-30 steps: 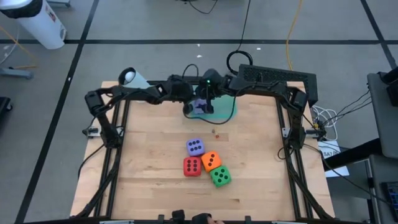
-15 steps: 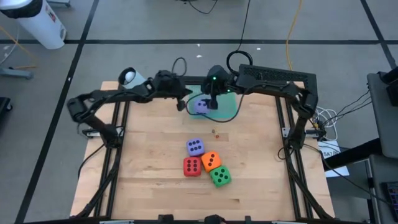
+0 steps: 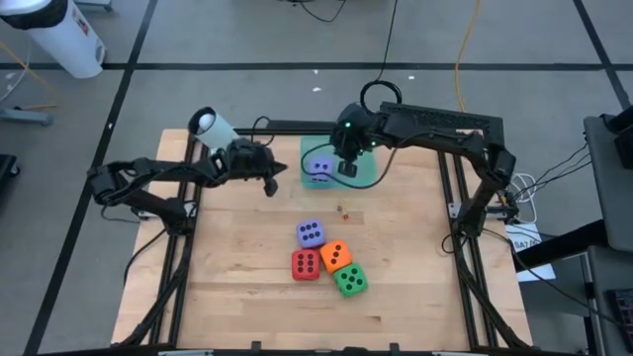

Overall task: Pick & Place Dice
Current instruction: Put the bottom large purple dice into the green container

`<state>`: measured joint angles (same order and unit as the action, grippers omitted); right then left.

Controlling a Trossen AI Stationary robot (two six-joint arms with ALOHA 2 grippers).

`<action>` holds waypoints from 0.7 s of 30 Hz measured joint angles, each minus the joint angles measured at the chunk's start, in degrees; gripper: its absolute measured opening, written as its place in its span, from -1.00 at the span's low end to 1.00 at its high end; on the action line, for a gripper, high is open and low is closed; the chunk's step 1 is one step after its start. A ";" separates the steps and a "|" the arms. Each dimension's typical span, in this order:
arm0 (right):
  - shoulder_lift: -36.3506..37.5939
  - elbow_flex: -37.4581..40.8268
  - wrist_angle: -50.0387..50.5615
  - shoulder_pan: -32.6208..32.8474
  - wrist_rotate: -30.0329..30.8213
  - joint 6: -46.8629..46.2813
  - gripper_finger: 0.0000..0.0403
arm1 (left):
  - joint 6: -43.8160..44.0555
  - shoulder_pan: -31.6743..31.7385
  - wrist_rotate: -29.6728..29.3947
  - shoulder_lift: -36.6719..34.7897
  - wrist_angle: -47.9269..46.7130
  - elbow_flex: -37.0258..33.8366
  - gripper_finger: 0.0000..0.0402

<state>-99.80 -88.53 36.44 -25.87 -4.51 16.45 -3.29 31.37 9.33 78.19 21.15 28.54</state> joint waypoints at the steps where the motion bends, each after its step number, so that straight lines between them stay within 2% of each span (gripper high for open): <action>1: -0.77 0.08 0.96 -0.02 0.09 0.04 -0.94 | -0.02 0.11 -1.17 -0.02 -0.12 -0.27 -1.00; 4: -3.15 0.00 3.24 -0.56 0.14 1.82 -0.93 | -1.09 0.70 -5.05 0.41 -0.27 -0.32 -1.00; 7: -5.69 0.06 7.32 -1.99 0.07 5.30 -0.98 | -2.37 1.18 -5.11 1.94 -0.38 -0.32 -1.00; 13: -10.16 0.04 4.92 -4.64 -0.19 7.52 -1.00 | -3.50 1.10 -4.76 6.91 0.09 1.55 -1.00; 18: -12.37 0.04 0.93 -5.48 -5.76 9.40 -1.00 | -4.78 -0.18 -0.01 11.80 0.08 5.03 -1.00; 21: -12.42 0.02 -1.57 -5.49 -6.32 9.79 -1.00 | -5.22 -1.04 1.28 14.04 -0.33 7.34 -1.00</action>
<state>-112.22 -88.51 34.88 -31.36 -10.83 26.24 -8.51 30.33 10.61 92.23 20.81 35.88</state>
